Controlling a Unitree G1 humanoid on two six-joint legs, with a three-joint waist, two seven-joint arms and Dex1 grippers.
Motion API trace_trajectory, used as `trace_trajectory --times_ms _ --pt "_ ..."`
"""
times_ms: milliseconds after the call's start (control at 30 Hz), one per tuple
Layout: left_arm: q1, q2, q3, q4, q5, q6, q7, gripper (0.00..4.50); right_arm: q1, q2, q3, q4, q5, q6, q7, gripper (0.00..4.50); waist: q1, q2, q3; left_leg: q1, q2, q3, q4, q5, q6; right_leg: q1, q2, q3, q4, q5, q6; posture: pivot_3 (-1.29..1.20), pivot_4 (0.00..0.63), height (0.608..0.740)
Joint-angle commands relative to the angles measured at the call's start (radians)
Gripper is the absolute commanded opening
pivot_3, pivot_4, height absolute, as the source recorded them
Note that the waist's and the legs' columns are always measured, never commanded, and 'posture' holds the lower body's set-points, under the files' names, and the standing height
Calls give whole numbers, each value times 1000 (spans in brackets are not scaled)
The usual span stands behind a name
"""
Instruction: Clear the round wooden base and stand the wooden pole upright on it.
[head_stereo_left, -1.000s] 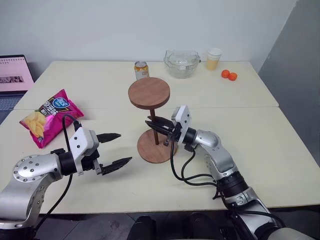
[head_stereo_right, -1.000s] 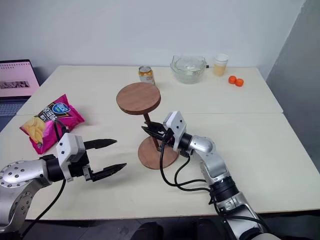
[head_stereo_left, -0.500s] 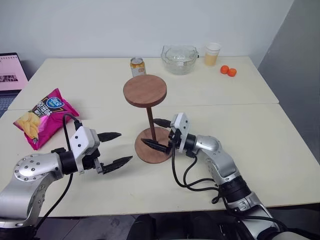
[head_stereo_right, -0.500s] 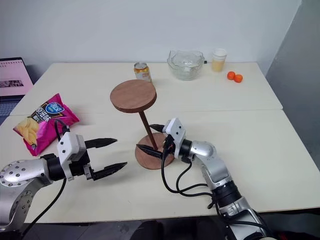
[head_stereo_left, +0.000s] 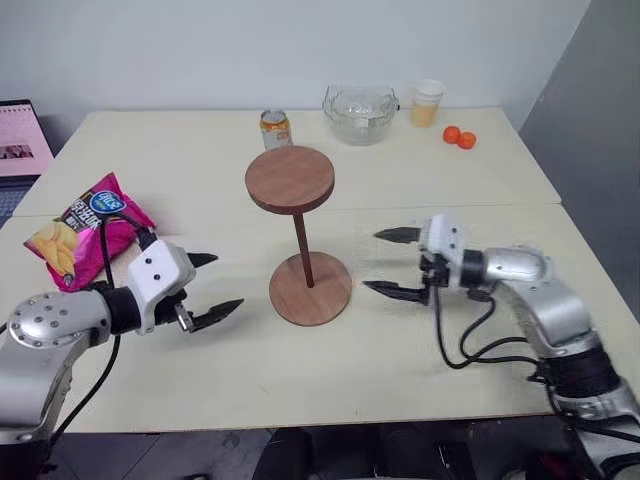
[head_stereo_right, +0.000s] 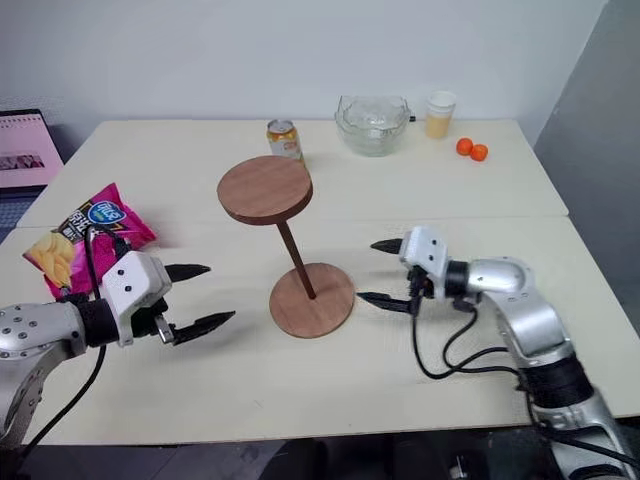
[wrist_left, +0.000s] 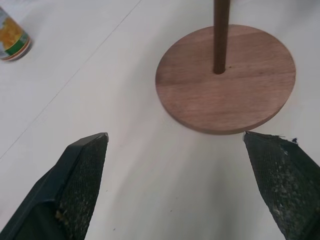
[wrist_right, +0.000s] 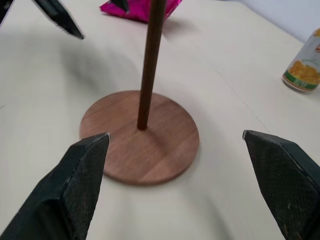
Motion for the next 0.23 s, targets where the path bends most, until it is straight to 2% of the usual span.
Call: trace_trajectory --times_ms 33,233 --pt "-1 33 80 0 -18 10 -14 4500 56 -133 -116 -93 89 13 116 4468 4 -1 1 0 0 0 0 0 0 0 0 0 0 0 0 0 150 740" --pt "38 49 143 15 -56 33 -68 4500 119 -181 -180 -134 146 60 102 4468 2 -1 1 0 0 0 0 0 0 0 0 0 0 0 0 0 150 740"
